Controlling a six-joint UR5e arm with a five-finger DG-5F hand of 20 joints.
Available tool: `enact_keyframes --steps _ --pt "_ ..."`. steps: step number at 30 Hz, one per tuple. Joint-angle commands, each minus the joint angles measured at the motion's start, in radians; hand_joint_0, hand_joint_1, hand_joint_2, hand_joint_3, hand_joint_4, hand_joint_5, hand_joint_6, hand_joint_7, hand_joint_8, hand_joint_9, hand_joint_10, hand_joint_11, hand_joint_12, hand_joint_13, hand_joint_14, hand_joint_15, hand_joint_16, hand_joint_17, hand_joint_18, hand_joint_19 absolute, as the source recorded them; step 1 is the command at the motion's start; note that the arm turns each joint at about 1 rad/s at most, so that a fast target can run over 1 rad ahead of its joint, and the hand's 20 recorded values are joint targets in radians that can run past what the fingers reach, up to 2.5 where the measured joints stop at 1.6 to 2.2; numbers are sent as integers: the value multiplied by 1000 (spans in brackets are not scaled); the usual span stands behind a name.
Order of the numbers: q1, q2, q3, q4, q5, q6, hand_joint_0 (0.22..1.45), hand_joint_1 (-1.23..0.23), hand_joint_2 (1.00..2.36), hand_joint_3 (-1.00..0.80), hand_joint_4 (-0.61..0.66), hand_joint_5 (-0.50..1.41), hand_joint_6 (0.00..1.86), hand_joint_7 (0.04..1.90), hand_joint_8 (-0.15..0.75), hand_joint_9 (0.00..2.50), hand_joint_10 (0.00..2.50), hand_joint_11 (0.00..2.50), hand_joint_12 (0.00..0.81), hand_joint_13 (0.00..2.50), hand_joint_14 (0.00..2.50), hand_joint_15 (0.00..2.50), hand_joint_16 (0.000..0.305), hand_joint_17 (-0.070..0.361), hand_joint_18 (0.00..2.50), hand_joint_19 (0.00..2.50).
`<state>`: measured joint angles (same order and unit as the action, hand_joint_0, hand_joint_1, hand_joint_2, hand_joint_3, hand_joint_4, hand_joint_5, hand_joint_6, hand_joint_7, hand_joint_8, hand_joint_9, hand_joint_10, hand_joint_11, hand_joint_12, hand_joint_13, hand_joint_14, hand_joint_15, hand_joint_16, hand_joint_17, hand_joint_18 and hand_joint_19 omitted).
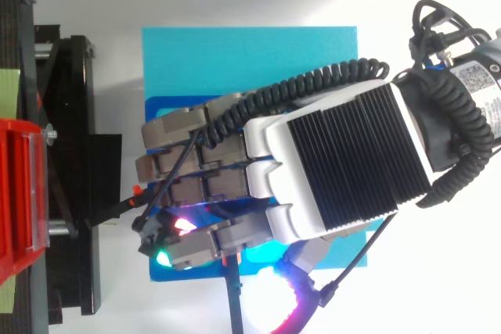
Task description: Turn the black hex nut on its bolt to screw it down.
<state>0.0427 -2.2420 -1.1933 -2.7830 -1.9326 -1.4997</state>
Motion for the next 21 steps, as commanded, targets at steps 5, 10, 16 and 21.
enact_keyframes --steps 5,10,16,21 --pt "-9 1 0 -6 -20 -4 451 -323 1000 -500 89 -111 554 1183 214 686 10 297 251 595 10 267 31 70 360 272" --pt "-15 1 0 -3 -45 -4 451 -325 1000 -500 89 -112 558 1176 213 684 10 297 250 595 12 272 31 70 365 270" --pt "-21 -1 0 13 -68 -4 451 -325 1000 -500 93 -115 562 1160 212 686 10 298 249 600 10 266 31 70 366 271" --pt "-32 1 0 13 -77 -2 452 -326 1000 -500 94 -115 563 1158 212 686 12 285 249 603 10 266 31 69 367 271"
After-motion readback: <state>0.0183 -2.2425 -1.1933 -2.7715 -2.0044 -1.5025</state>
